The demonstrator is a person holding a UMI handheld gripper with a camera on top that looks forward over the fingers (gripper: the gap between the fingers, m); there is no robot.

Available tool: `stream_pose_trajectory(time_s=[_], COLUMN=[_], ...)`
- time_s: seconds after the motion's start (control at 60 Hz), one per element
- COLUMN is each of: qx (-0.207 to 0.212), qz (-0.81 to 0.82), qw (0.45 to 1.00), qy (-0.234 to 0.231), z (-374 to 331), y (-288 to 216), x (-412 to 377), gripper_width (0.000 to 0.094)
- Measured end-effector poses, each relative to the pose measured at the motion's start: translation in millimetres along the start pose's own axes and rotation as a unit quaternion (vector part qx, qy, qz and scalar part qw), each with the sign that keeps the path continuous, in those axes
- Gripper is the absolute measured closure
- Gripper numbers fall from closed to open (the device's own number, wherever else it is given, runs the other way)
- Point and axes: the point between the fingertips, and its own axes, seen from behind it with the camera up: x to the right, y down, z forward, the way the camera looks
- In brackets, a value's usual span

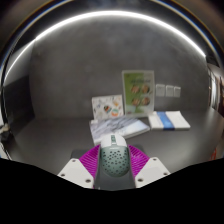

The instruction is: Arrange mouse

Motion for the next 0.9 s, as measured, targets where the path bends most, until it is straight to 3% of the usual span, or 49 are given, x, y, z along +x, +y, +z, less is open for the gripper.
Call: stream_pose_trajectory(time_s=[0.15,0.3,0.333,0.45,0.567,0.617,0.8,0.9], qx=[-0.080,-0.113,-0.103,-0.109,-0.112,-0.113,-0.117,-0.108], qz=[-0.022,-0.026,-0.033,-0.051,-0.035,-0.028,0.016,0.030], qw=[0.996,0.993,0.994,0.992,0.993,0.993,0.989,0.989], qy=[0.024,0.024,0.024,0.020,0.004,-0.012,-0.093,-0.099], z=[27.5,34.0,37.0,36.1,23.4,9.6,-50.2,-71.5], y=[83.7,116.1,114.9,114.8,108.6,101.8,101.7,107.0], x=[-15.1,-20.0,-20.5,-20.4,-14.6,-11.8,17.0,67.7], gripper_width=[0.0532,0.0518,0.0505,0.0390,0.0042,0.0085,0.0081,0.0081])
